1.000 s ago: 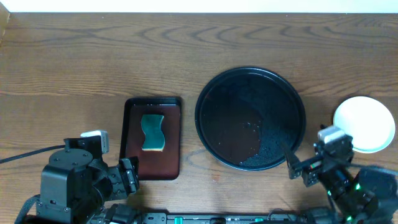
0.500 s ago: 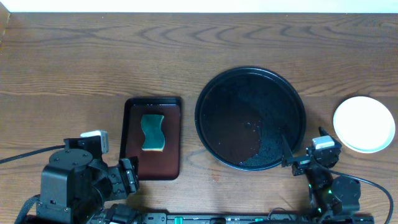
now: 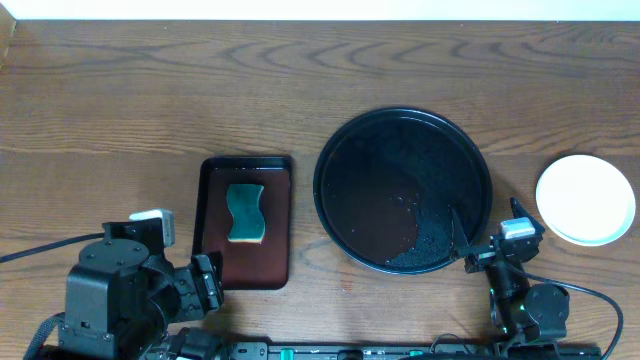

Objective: Clean dirty plates on tray and stack at the side

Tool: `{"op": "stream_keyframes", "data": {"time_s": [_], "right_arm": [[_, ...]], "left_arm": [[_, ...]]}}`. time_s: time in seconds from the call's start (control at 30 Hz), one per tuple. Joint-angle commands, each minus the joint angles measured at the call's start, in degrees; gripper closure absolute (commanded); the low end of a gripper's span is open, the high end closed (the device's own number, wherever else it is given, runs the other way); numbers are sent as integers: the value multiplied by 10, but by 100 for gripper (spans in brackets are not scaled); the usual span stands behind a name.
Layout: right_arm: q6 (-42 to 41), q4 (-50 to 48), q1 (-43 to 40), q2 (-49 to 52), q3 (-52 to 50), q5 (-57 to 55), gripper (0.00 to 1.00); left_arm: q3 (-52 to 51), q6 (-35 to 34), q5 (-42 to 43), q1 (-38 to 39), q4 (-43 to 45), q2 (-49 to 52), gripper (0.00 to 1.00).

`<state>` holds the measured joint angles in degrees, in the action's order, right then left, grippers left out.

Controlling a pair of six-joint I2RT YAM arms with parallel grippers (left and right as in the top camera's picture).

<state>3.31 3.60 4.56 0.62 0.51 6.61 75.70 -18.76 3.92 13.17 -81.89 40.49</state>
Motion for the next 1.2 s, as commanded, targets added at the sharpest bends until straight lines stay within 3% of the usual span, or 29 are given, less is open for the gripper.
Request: {"op": "stream_keyframes", "data": {"time_s": [0.0,0.63,0.8,1.03,1.17], "right_arm": [[-7,0,-5,-3,-2,-4,1],[-7,0,-5,-3,-2,-4,1],[-7,0,-5,-3,-2,-4,1],[-7,0,-5,-3,-2,-4,1],[-7,0,-5,-3,-2,-4,1]], "left_arm": [[2,7,-7,-2,0,0,21],[-2,10,-23,-3,11,-2,20],[-63,18,-38,-39,140,-46,20],[-306,24,-37,-98,465,-183,20],[-440,24,-37,-111,603,-266,20]]}}
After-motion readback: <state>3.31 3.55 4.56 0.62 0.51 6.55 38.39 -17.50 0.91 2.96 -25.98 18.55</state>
